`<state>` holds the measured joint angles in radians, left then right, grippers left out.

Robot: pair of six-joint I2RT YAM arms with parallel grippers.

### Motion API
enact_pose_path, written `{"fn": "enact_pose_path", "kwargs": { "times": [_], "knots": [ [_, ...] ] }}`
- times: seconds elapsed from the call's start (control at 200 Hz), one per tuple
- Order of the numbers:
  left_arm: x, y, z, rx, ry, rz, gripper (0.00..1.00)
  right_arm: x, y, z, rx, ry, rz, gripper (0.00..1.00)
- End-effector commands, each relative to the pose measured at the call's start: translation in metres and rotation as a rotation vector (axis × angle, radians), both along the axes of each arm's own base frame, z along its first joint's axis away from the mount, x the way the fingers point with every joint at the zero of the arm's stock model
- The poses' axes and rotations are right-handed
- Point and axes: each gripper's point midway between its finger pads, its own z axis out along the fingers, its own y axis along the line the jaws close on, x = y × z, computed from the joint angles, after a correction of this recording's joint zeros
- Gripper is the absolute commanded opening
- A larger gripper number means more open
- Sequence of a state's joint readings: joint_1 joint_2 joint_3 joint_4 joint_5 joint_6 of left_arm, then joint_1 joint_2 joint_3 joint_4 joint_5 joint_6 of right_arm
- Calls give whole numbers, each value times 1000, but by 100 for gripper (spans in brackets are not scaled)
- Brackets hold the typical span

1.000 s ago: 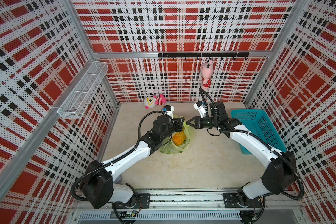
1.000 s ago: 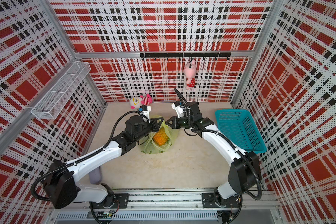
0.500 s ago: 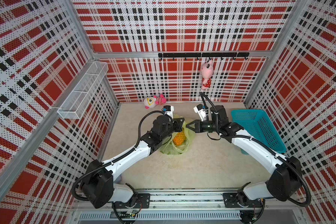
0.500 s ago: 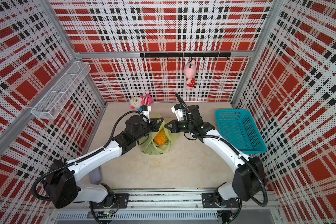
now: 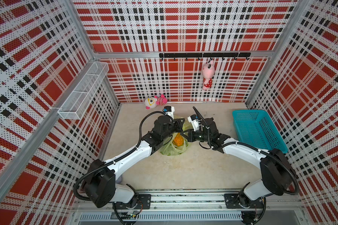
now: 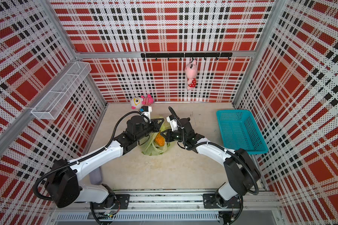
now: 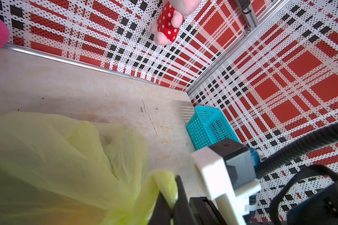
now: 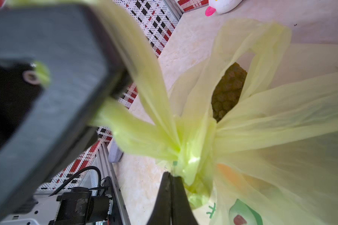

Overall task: Place the pineapple into a plastic bag & tie a knot
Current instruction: Cross the plastic bag at the center of the board.

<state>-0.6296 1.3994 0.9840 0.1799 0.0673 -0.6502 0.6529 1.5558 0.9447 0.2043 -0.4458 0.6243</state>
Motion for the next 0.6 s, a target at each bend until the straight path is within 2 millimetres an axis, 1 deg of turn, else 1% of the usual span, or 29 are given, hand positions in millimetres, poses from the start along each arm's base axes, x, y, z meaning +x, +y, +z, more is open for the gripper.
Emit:
{"fn": "enact_pose_path", "kwargs": {
  "times": [0.0, 0.05, 0.15, 0.246, 0.331, 0.411, 0.461, 0.551, 0.591],
  "knots": [
    [2, 5, 12, -25, -39, 14, 0, 8, 11, 12, 82, -73, -30, 0],
    [2, 6, 11, -22, -35, 17, 0, 8, 12, 10, 99, -69, -37, 0],
    [2, 10, 7, -21, -27, 25, 0, 4, 17, 19, 163, -90, -26, 0],
    [1, 12, 6, -27, -21, 30, 0, 0, 22, 15, 165, -88, -19, 0],
    [0, 14, 4, -29, -17, 32, 0, -2, 25, -1, 132, -70, -28, 0],
    [-1, 17, 0, -30, -7, 37, 0, 2, 23, -17, 101, -64, -75, 0],
    [-3, 20, -3, -31, 1, 43, 0, 8, 21, -25, 91, -58, -111, 0],
    [-7, 26, -7, -36, 10, 55, 0, 19, 21, -32, 94, -68, -161, 0],
    [-8, 29, -8, -37, 14, 61, 0, 25, 22, -32, 102, -79, -176, 0]
  ]
}}
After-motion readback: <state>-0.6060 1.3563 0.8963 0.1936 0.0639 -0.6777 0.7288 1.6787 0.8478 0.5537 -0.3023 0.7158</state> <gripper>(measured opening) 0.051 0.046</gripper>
